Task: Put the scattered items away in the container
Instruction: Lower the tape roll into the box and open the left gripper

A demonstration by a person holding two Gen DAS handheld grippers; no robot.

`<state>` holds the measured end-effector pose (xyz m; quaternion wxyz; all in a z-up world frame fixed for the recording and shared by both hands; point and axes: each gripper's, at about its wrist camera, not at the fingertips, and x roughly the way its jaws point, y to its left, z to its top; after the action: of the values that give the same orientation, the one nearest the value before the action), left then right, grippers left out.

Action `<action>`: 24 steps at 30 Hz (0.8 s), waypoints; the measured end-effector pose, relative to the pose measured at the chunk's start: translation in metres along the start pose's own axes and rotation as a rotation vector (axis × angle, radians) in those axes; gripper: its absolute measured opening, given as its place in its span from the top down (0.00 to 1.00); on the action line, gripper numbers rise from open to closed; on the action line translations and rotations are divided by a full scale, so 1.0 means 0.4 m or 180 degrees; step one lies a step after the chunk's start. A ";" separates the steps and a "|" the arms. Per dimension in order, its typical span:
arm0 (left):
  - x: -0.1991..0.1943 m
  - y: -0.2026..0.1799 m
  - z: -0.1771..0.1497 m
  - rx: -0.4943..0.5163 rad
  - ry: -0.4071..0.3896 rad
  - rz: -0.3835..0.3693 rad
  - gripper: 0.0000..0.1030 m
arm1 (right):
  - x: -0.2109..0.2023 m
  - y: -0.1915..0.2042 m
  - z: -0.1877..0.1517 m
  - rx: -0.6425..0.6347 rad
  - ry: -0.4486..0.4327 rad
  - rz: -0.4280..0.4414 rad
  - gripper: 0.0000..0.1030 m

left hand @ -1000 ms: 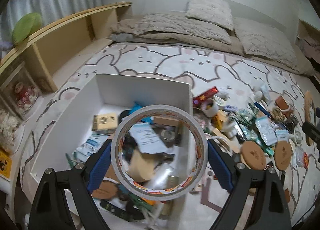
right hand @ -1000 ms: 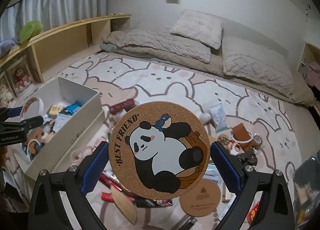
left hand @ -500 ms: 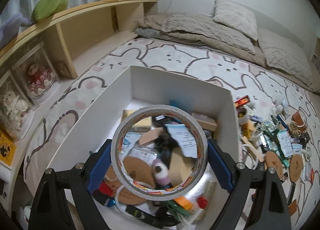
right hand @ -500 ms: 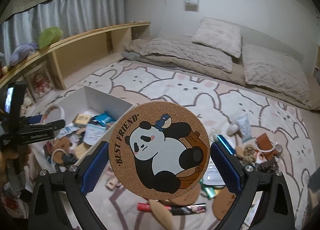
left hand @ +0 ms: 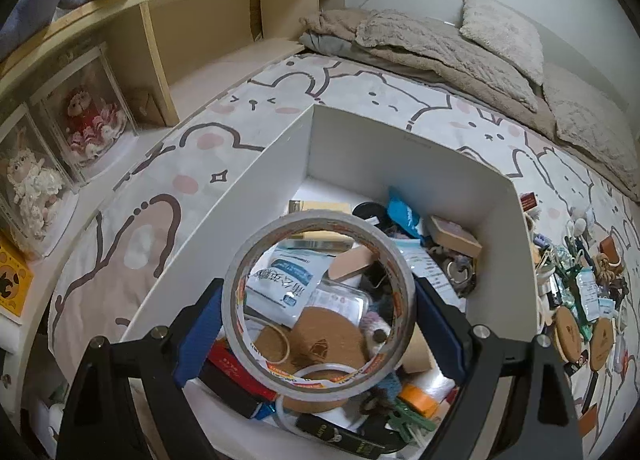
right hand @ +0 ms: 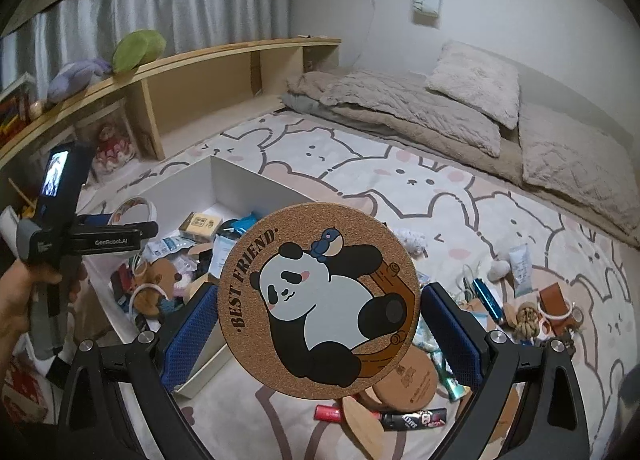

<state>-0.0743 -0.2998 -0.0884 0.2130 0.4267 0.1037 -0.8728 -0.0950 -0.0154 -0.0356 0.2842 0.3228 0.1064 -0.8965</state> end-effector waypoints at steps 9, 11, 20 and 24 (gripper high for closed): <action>0.045 -0.002 -0.011 0.0188 0.0201 -0.0068 0.12 | 0.000 0.033 0.037 -0.0042 -0.0046 0.0100 0.03; 0.050 -0.004 -0.013 0.0193 0.0232 -0.0084 0.12 | 0.007 0.047 0.044 -0.0043 -0.0047 0.0135 0.03; 0.062 0.017 -0.035 0.0137 0.0387 -0.0158 0.12 | 0.060 0.135 0.059 -0.0090 0.0036 0.0289 0.03; 0.076 0.020 -0.050 0.0153 0.0503 -0.0203 0.12 | 0.084 0.164 0.071 -0.0089 0.0076 0.0320 0.03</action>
<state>-0.0730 -0.3081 -0.1247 0.1659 0.4958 0.1127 -0.8450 -0.0929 -0.0941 -0.0357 0.3321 0.3344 0.1060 -0.8756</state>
